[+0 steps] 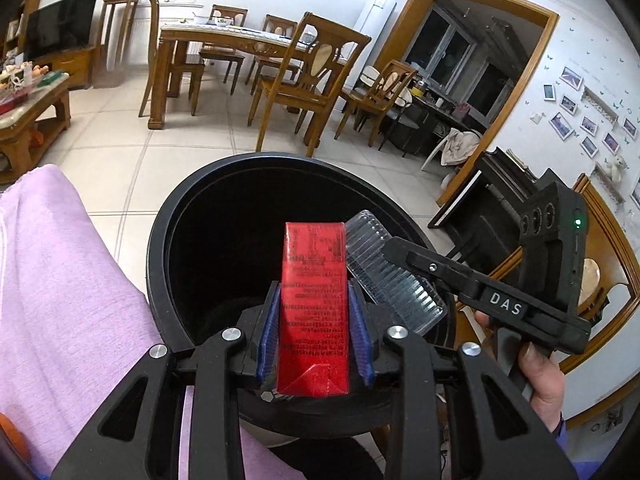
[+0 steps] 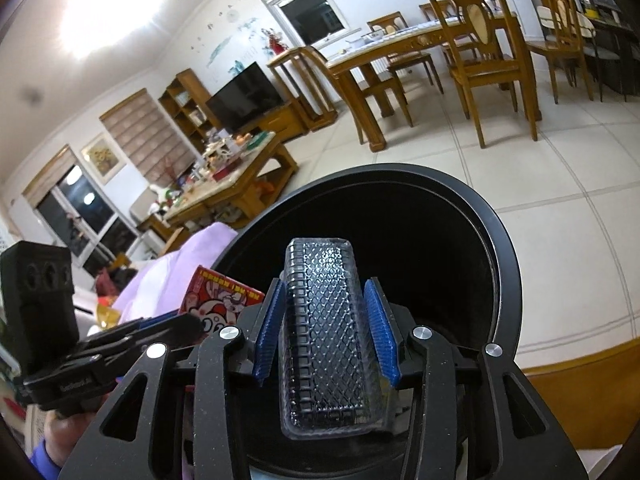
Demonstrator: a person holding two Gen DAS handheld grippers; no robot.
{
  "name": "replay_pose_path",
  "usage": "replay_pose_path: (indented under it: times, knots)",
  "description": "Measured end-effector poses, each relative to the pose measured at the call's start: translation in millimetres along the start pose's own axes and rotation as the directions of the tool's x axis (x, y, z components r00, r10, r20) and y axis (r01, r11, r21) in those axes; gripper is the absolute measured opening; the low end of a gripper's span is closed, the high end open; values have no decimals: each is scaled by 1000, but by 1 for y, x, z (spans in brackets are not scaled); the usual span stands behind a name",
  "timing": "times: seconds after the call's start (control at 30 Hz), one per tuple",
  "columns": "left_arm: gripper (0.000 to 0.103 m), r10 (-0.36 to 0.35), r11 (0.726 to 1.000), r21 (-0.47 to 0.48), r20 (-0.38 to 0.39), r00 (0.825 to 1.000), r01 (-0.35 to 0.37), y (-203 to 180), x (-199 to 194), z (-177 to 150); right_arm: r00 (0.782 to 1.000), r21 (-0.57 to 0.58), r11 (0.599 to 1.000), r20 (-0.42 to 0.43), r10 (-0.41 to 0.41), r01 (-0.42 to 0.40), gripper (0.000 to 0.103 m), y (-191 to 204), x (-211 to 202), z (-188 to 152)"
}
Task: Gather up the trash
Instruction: 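Drop the red box and clear tray into the black bin with both tools, then grasp the white round-lidded container with the right tool while the left tool grasps the snack bag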
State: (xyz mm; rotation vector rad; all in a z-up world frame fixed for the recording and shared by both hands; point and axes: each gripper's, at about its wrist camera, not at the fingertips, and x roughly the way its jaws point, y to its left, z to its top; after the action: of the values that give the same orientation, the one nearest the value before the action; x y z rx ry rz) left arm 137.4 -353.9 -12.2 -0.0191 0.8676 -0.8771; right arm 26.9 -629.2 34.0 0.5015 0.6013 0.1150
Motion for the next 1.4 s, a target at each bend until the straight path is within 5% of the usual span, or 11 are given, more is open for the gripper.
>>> replay_pose_path:
  times: [0.07,0.2,0.4,0.5,0.67,0.87,1.03,1.23,1.4]
  knots:
    - [35,8,1000,-4,-3,1000,-8,1,-2,0,1000,-3,1000,2,-3,3,51,3,-2,-1]
    - [64,24,1000,-3,26,999,-24,0,-13,-1,1000,-11,1000,6,-2,2,53,8,-4,-2]
    - [65,19,1000,-7,65,998,-19,2,-41,-3,1000,-41,999,0,8,-8,53,28,-5,-5]
    - [66,23,1000,-15,88,996,-22,8,-60,-6,1000,-65,998,-5,24,-24,64,46,-5,-6]
    - [66,62,997,-64,160,985,-52,40,-118,-19,998,-130,990,-31,55,-59,64,94,1,-9]
    - [66,202,971,-173,241,949,-163,106,-205,-48,986,-213,966,-108,124,-145,64,176,25,-23]
    - [66,343,917,-296,236,909,-269,175,-275,-95,960,-301,920,-202,195,-250,64,273,56,-46]
    - [66,399,904,-227,143,906,-362,225,-306,-130,918,-384,855,-327,226,-348,64,393,101,-79]
    - [68,384,921,-113,87,919,-373,259,-306,-138,905,-409,850,-392,166,-333,64,446,145,-102]
